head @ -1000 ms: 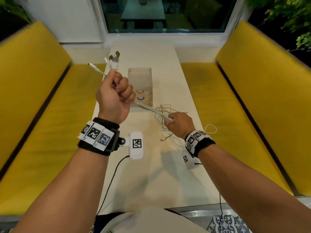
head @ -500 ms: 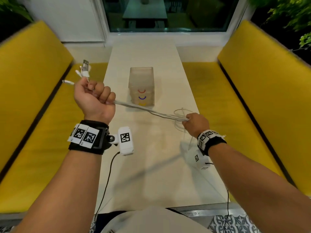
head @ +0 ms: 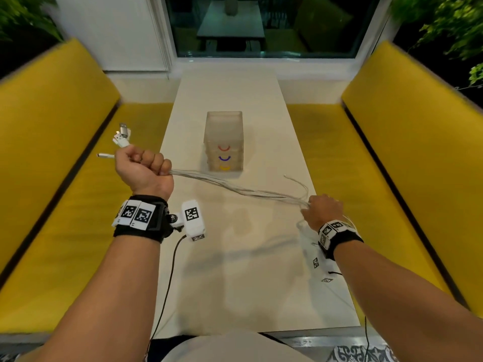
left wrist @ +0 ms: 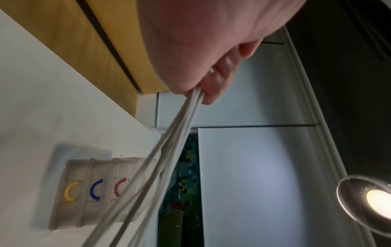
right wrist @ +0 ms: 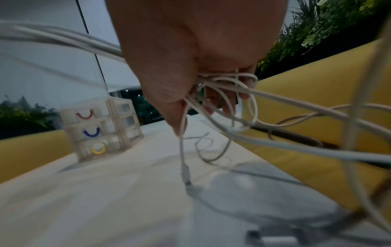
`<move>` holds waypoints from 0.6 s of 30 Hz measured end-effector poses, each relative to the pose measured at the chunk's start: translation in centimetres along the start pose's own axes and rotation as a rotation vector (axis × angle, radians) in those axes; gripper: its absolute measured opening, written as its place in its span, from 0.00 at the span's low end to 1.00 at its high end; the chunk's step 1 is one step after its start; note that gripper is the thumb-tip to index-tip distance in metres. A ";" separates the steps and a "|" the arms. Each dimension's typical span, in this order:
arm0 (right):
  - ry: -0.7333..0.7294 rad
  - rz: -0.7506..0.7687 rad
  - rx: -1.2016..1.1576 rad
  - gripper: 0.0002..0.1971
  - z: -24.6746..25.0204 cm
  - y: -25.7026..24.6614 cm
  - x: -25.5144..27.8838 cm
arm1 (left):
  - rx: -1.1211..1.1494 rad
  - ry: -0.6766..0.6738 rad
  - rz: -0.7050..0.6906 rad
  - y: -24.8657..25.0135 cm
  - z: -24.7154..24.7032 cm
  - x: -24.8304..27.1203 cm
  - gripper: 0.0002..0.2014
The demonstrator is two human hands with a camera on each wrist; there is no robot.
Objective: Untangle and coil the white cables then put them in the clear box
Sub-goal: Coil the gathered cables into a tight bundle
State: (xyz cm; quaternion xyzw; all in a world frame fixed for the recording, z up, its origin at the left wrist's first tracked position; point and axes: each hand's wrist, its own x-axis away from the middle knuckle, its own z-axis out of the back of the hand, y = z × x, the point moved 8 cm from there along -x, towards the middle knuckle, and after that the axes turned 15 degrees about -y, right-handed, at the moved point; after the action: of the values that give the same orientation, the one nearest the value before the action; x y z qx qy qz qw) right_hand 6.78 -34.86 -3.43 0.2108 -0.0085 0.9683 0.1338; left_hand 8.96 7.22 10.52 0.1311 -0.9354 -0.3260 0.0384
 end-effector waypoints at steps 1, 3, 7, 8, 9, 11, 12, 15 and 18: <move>-0.043 -0.004 0.009 0.22 -0.1 -0.5 0.1 | -0.007 -0.011 0.010 -0.4 -0.1 0.0 0.17; -0.156 0.049 -0.022 0.41 0.0 -2.7 0.6 | -0.025 -0.043 0.044 -1.5 -0.6 0.0 0.17; -0.373 0.293 -0.095 0.70 2.5 -9.3 3.8 | -0.060 -0.099 0.123 -4.5 -2.0 0.7 0.17; -0.404 0.373 -0.131 0.71 3.7 -10.9 5.0 | -0.061 -0.115 0.145 -5.1 -2.4 0.8 0.17; -0.413 0.459 -0.187 0.72 5.2 -12.3 6.2 | -0.057 -0.137 0.169 -5.7 -2.8 1.0 0.17; -0.361 0.617 -0.321 0.71 8.3 -15.1 8.1 | -0.040 -0.208 0.219 -6.9 -4.0 1.5 0.15; -0.307 0.688 -0.394 0.70 9.6 -16.3 8.8 | -0.031 -0.252 0.248 -7.5 -4.7 1.9 0.14; -0.263 0.932 -0.749 0.58 11.8 -19.6 10.2 | 0.012 -0.409 0.355 -9.5 -6.8 3.1 0.15; -0.391 0.968 -1.001 0.32 11.0 -20.4 10.4 | 0.053 -0.510 0.428 -10.4 -7.8 3.6 0.17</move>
State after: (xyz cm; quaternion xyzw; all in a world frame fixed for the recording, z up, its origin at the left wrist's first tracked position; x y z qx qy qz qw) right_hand 7.52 -13.39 10.03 0.2660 -0.5673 0.7436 -0.2335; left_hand 9.00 -6.20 10.13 -0.1530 -0.9295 -0.3082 -0.1328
